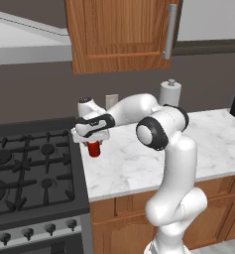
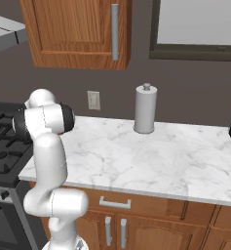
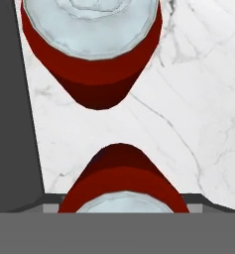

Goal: Four empty soda cans are scattered around the kitchen. Gather all the cans and cluster them next to the stove for recycling.

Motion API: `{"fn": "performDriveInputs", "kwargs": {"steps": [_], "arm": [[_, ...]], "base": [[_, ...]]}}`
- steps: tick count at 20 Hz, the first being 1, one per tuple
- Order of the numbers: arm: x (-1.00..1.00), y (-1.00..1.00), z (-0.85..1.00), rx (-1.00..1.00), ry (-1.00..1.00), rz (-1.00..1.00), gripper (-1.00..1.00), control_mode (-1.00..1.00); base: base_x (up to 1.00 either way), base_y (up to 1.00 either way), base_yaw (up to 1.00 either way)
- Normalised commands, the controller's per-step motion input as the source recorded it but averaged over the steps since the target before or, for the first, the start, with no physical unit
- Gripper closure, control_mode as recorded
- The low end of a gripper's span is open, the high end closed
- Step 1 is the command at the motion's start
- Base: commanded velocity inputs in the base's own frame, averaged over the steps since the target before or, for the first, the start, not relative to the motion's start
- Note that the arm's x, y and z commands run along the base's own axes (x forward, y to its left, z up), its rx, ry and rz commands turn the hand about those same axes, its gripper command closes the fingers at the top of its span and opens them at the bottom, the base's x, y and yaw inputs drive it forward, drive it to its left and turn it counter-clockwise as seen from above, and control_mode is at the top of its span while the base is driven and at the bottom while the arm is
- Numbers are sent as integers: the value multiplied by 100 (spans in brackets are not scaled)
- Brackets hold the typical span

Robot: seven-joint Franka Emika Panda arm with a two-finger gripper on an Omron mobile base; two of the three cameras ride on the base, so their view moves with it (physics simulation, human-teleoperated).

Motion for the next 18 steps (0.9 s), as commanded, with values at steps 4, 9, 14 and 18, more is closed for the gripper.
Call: {"fn": "performDriveInputs", "kwargs": {"steps": [4,9,14,18], "arm": [[6,1,-15,0,-4,0,-100,-100],[0,0,-2,0,-2,0,-100,-100],[0,0,4,0,0,0,-100,-100],[0,0,24,2,4,0,-100,-100]], "base": [[0,0,0],[0,0,0],[0,0,0],[0,0,0]]}}
